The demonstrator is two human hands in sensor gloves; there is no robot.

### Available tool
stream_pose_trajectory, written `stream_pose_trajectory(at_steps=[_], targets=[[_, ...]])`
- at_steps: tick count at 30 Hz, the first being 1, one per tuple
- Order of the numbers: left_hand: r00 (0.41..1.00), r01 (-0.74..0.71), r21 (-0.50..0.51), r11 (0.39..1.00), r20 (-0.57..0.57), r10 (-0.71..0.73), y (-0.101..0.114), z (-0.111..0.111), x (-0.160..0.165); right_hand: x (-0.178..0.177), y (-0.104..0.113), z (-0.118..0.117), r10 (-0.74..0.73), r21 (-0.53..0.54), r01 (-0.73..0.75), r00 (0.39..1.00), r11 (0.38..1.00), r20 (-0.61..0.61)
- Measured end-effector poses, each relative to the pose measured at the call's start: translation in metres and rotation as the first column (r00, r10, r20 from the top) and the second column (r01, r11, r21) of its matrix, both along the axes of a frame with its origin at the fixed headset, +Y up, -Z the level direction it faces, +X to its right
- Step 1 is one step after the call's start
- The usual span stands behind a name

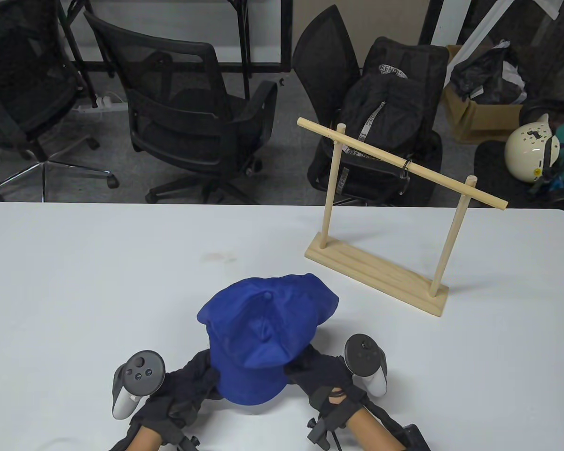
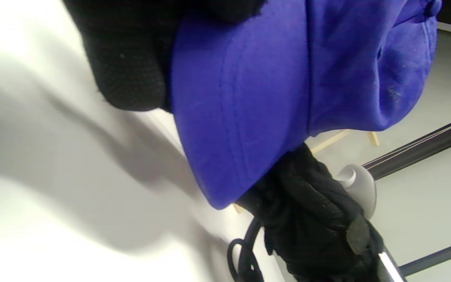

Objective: Hang the baseball cap on the s-hook

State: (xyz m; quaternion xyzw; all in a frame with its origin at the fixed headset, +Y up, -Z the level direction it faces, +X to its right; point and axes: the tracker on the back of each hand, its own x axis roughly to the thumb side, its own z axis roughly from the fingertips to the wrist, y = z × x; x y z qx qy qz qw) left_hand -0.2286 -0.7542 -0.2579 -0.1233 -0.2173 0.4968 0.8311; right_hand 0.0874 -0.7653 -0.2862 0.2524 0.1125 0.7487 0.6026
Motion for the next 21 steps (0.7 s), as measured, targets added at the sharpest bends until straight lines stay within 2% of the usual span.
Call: stream_pose_trajectory(at_steps=[3, 10, 17, 21], targets=[[0.999, 0.051, 0.007, 0.999, 0.003, -0.051, 0.0, 0.0, 0.0, 0.003, 0.001, 0.0, -0.008, 0.006, 0.008, 1.0, 1.0, -0.011], [0.993, 0.114, 0.032, 0.993, -0.011, -0.114, 0.002, -0.002, -0.002, 0.009, 0.016, 0.004, 0.021, 0.121, -0.023, 1.0, 0.992, 0.016], [0.989, 0.143, 0.089, 0.986, -0.062, -0.138, 0.011, -0.005, -0.01, 0.02, 0.046, 0.006, 0.029, 0.247, -0.052, 0.995, 0.968, 0.096], [0.979, 0.191, 0.122, 0.974, -0.094, -0.181, 0.015, -0.006, -0.014, 0.03, 0.07, 0.012, 0.054, 0.365, -0.123, 0.98, 0.923, 0.194]])
